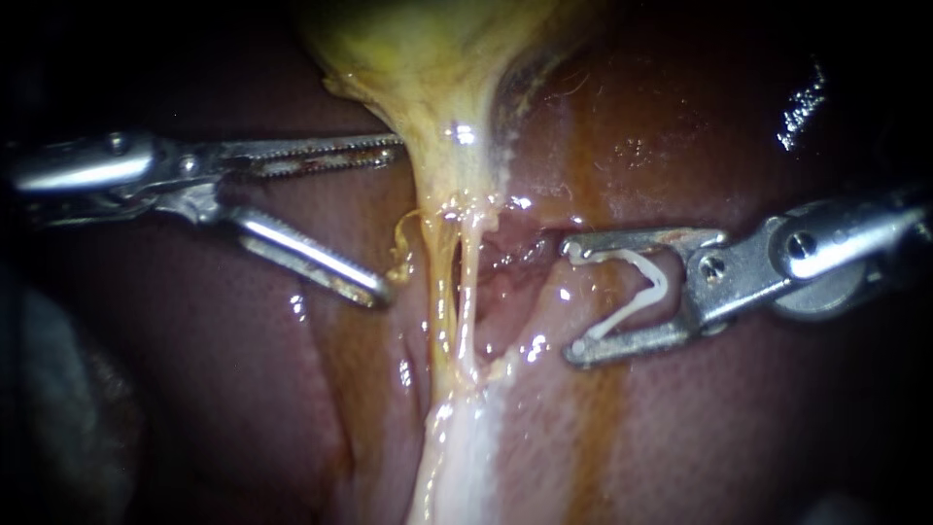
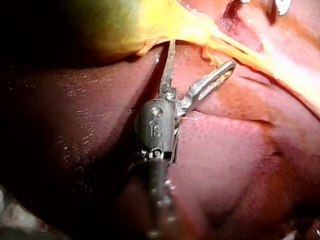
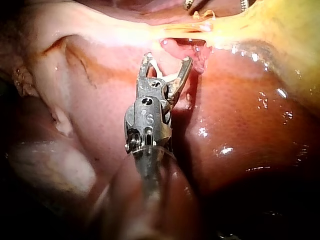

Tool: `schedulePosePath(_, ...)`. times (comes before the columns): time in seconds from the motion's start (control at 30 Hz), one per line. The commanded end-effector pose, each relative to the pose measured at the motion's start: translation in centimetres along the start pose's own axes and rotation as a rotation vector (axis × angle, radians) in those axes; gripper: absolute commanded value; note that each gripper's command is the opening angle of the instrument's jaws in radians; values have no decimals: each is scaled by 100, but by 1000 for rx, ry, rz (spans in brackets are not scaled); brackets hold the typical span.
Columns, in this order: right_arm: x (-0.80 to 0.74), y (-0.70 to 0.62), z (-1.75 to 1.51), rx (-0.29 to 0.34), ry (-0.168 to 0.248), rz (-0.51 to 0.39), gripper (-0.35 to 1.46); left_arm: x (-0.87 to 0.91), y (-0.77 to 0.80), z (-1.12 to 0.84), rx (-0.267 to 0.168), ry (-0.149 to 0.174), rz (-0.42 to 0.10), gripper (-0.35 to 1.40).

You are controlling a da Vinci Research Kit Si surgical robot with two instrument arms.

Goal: Grabbing gallbladder

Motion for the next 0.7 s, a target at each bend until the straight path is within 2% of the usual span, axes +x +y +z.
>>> schedulePosePath(0.03,0,0,0,0,0,0,50,-2,0,2,2,0,-5,69)
schedulePosePath(0.3,1,0,0,0,0,0,50,-7,3,10,9,0,-32,39)
schedulePosePath(0.43,1,0,0,0,0,0,50,-7,3,8,9,-9,-32,10)
schedulePosePath(0.6,1,0,0,0,0,0,50,-9,3,2,7,-24,-31,-5)
schedulePosePath(0.7,1,0,0,0,0,0,50,-9,3,-1,6,-30,-31,-26)
